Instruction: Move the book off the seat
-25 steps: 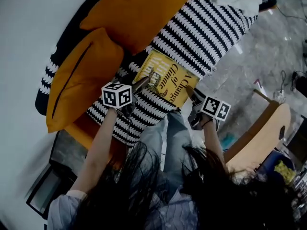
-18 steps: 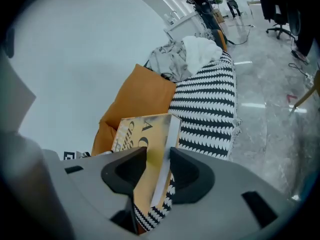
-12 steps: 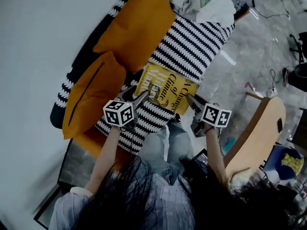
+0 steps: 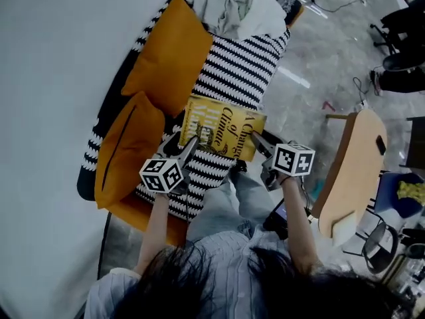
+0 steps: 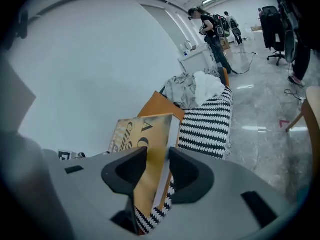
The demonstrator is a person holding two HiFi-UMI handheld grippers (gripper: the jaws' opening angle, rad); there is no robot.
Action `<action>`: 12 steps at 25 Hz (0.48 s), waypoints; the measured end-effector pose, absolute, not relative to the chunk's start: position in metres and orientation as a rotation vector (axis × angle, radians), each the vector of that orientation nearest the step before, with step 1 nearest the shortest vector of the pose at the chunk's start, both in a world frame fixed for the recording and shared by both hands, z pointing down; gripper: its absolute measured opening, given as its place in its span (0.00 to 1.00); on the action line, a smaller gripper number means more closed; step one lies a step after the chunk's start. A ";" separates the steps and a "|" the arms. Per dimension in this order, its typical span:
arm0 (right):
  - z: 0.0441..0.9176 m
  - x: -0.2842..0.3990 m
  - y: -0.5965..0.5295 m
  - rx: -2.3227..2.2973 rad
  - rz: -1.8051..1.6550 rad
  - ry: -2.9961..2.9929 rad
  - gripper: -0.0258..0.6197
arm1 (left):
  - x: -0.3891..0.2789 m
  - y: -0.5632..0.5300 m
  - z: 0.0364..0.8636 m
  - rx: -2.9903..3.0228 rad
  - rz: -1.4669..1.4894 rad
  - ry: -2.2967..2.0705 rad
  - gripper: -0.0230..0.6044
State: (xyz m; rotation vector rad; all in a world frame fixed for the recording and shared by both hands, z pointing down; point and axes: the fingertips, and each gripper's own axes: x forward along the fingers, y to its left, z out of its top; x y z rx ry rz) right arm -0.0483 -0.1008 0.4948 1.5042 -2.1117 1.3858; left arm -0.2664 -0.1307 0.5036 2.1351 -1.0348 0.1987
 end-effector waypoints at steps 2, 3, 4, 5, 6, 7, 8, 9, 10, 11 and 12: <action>0.492 -0.043 -0.094 1.529 1.386 -2.106 0.28 | -0.261 -0.128 0.501 2.155 0.200 -1.015 0.47; 0.489 -0.038 -0.089 1.541 1.383 -2.101 0.28 | -0.256 -0.125 0.499 2.166 0.203 -1.002 0.47; 0.486 -0.032 -0.083 1.556 1.376 -2.096 0.27 | -0.249 -0.122 0.497 2.176 0.204 -0.988 0.47; 0.481 -0.025 -0.078 1.576 1.366 -2.092 0.27 | -0.241 -0.119 0.494 2.184 0.202 -0.973 0.47; 0.476 -0.017 -0.074 1.600 1.356 -2.090 0.27 | -0.232 -0.117 0.491 2.189 0.198 -0.959 0.47; 0.472 -0.008 -0.070 1.629 1.348 -2.086 0.27 | -0.223 -0.114 0.488 2.194 0.192 -0.945 0.47; 0.468 0.001 -0.066 1.660 1.344 -2.083 0.27 | -0.214 -0.112 0.485 2.198 0.188 -0.932 0.47; 0.465 0.010 -0.061 1.690 1.343 -2.078 0.27 | -0.204 -0.110 0.482 2.203 0.185 -0.921 0.47; 0.462 0.019 -0.055 1.717 1.345 -2.073 0.27 | -0.195 -0.107 0.479 2.209 0.185 -0.913 0.47; 0.459 0.029 -0.050 1.741 1.349 -2.070 0.27 | -0.185 -0.104 0.475 2.217 0.186 -0.906 0.47; 0.456 0.040 -0.045 1.763 1.352 -2.068 0.27 | -0.174 -0.101 0.472 2.226 0.187 -0.898 0.47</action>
